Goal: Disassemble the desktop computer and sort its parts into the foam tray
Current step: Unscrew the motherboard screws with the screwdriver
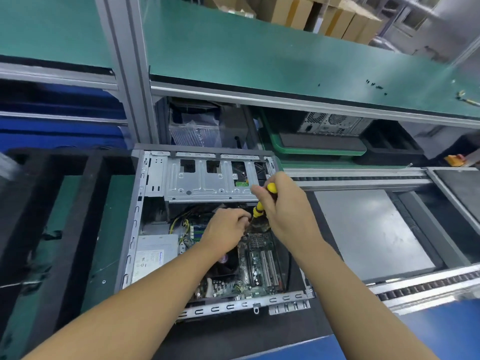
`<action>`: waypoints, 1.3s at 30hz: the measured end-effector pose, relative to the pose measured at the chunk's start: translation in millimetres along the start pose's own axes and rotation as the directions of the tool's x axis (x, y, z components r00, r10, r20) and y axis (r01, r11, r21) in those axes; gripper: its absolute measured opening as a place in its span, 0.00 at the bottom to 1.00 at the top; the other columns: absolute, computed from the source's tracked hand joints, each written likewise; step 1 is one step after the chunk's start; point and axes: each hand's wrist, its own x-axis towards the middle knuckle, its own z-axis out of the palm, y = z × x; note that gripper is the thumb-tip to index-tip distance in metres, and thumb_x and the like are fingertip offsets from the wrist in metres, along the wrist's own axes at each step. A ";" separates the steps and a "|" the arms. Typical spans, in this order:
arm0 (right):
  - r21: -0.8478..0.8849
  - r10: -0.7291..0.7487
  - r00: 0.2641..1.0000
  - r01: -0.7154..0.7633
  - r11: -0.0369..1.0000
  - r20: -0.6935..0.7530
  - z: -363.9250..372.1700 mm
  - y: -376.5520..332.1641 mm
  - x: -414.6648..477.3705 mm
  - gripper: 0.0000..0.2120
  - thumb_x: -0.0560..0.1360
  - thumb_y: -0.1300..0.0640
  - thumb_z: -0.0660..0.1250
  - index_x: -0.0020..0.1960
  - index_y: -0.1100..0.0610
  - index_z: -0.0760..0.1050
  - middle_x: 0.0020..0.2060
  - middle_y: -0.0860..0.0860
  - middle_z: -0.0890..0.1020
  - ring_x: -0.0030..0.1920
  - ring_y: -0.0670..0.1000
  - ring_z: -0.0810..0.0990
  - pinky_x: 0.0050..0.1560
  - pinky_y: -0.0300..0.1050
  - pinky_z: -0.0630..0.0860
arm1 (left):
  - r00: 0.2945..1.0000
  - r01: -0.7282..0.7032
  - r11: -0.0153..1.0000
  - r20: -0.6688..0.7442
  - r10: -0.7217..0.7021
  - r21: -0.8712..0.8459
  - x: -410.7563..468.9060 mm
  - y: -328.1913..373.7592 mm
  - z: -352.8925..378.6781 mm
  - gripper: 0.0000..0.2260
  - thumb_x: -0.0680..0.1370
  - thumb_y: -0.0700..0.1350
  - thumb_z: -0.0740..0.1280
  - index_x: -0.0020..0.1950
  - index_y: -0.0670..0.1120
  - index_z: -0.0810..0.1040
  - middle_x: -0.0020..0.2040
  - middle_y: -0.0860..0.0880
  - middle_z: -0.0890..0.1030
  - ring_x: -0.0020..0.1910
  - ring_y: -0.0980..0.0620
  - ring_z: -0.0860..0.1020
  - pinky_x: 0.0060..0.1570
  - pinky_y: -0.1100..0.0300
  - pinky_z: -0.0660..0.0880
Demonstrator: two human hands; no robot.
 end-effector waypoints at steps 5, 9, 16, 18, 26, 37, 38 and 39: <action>0.036 -0.061 0.998 0.061 0.997 -0.012 10.8 -30.7 14.1 0.24 0.73 0.32 0.58 0.45 0.54 0.65 0.29 0.49 0.75 0.30 0.48 0.74 0.29 0.43 0.67 | 0.941 0.246 0.840 -0.089 -0.327 -0.484 -17.7 -13.1 -49.5 0.09 0.82 0.43 0.61 0.54 0.47 0.82 0.40 0.53 0.85 0.32 0.60 0.79 0.36 0.65 0.72; 0.143 -0.144 0.988 0.151 0.978 -0.055 16.7 -59.7 24.1 0.17 0.78 0.42 0.65 0.43 0.54 0.65 0.27 0.52 0.75 0.29 0.51 0.73 0.27 0.42 0.66 | 0.877 0.134 0.800 -0.305 -0.370 -0.584 -43.3 -17.6 -94.1 0.09 0.82 0.43 0.63 0.46 0.50 0.81 0.37 0.53 0.85 0.33 0.58 0.80 0.35 0.62 0.74; 0.275 -0.249 0.959 0.204 0.939 0.137 28.2 -117.1 24.2 0.15 0.75 0.44 0.68 0.41 0.49 0.64 0.28 0.53 0.79 0.28 0.52 0.81 0.31 0.56 0.78 | 0.629 0.020 0.776 -0.596 -0.500 -0.630 -98.3 -41.8 -154.7 0.08 0.78 0.48 0.70 0.41 0.47 0.82 0.36 0.52 0.85 0.37 0.56 0.84 0.35 0.64 0.79; 0.278 -0.273 0.935 0.206 0.938 0.227 39.0 -128.2 17.6 0.15 0.75 0.45 0.69 0.41 0.49 0.64 0.29 0.53 0.80 0.27 0.50 0.81 0.31 0.55 0.78 | 0.553 0.052 0.743 -0.600 -0.578 -0.667 -114.1 -58.5 -161.0 0.09 0.77 0.49 0.70 0.40 0.46 0.81 0.35 0.51 0.85 0.36 0.55 0.83 0.33 0.62 0.78; 0.125 -0.163 0.799 0.111 0.986 0.579 113.2 -168.2 -16.2 0.08 0.80 0.50 0.61 0.45 0.50 0.65 0.39 0.54 0.80 0.38 0.58 0.83 0.35 0.51 0.76 | 0.639 0.161 0.611 -0.390 -0.663 -0.776 -184.5 -107.0 -179.9 0.06 0.81 0.42 0.65 0.51 0.43 0.82 0.43 0.47 0.86 0.39 0.55 0.84 0.38 0.60 0.78; 0.051 -0.116 0.668 0.117 0.992 0.735 196.3 -221.8 -80.3 0.11 0.84 0.51 0.52 0.63 0.50 0.68 0.38 0.50 0.75 0.35 0.51 0.71 0.36 0.47 0.67 | 0.735 0.594 0.683 -0.058 -0.675 -0.425 -274.7 -201.9 -174.6 0.05 0.77 0.38 0.66 0.43 0.44 0.81 0.39 0.47 0.86 0.37 0.51 0.85 0.36 0.60 0.79; 0.041 -0.107 0.668 0.113 0.993 0.737 199.6 -223.2 -84.5 0.10 0.84 0.51 0.52 0.63 0.50 0.68 0.38 0.50 0.75 0.34 0.51 0.71 0.36 0.47 0.67 | 0.734 0.614 0.684 -0.032 -0.678 -0.393 -277.9 -208.4 -166.1 0.05 0.77 0.38 0.66 0.42 0.44 0.81 0.38 0.48 0.86 0.37 0.51 0.85 0.35 0.60 0.79; 0.031 -0.095 0.668 0.108 0.994 0.738 202.5 -223.7 -88.3 0.10 0.84 0.52 0.52 0.63 0.50 0.68 0.38 0.50 0.75 0.34 0.50 0.70 0.35 0.47 0.66 | 0.737 0.627 0.687 -0.007 -0.676 -0.368 -280.0 -214.3 -157.3 0.05 0.77 0.38 0.66 0.43 0.44 0.80 0.37 0.48 0.86 0.37 0.51 0.85 0.35 0.60 0.78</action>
